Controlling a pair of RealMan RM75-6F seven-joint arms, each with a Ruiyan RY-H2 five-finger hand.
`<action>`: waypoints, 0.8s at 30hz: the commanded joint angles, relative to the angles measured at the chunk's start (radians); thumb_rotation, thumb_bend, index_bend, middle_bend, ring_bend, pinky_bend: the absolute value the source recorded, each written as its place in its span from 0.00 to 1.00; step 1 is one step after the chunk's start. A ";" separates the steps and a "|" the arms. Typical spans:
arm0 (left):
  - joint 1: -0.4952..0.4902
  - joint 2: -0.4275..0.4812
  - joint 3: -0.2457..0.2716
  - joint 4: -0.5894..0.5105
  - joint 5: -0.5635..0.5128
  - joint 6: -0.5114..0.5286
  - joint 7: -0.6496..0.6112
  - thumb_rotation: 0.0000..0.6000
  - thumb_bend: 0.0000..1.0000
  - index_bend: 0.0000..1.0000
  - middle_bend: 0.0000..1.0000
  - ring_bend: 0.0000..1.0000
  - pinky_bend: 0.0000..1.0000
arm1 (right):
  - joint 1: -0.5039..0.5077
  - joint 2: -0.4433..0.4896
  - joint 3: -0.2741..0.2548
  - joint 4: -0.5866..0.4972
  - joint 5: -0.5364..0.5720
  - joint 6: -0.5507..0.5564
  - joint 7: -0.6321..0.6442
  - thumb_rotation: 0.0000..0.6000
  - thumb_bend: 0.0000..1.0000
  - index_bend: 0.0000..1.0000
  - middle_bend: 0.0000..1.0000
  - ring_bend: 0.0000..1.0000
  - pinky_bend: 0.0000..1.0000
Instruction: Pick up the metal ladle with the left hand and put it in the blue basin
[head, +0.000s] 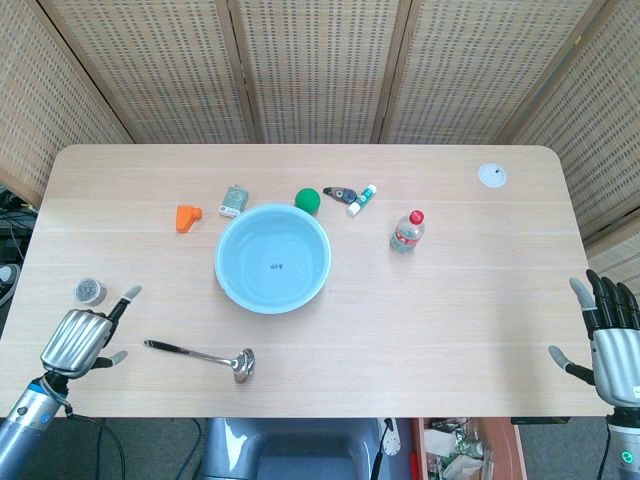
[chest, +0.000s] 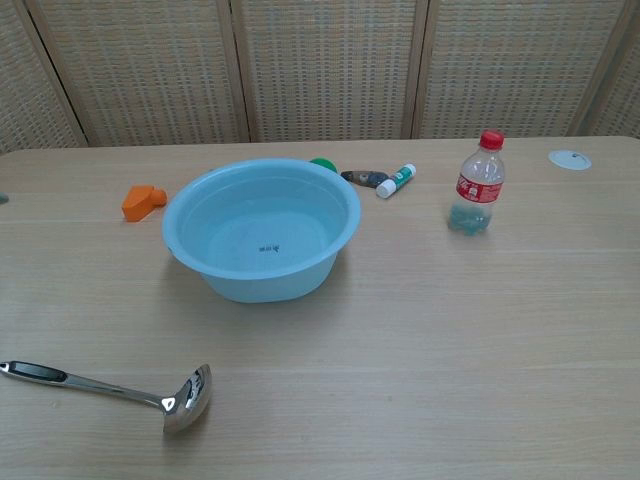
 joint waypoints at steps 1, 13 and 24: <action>-0.067 -0.063 0.031 0.098 0.029 -0.099 -0.064 1.00 0.09 0.12 1.00 0.97 1.00 | 0.000 0.000 0.000 0.000 0.001 -0.001 -0.001 1.00 0.00 0.00 0.00 0.00 0.00; -0.108 -0.136 0.047 0.163 -0.035 -0.189 -0.096 1.00 0.23 0.40 1.00 0.97 1.00 | 0.001 0.001 -0.002 -0.001 0.003 -0.007 0.006 1.00 0.00 0.00 0.00 0.00 0.00; -0.120 -0.172 0.057 0.199 -0.049 -0.192 -0.082 1.00 0.33 0.44 1.00 0.97 1.00 | 0.003 0.003 -0.005 -0.003 0.002 -0.014 0.010 1.00 0.00 0.00 0.00 0.00 0.00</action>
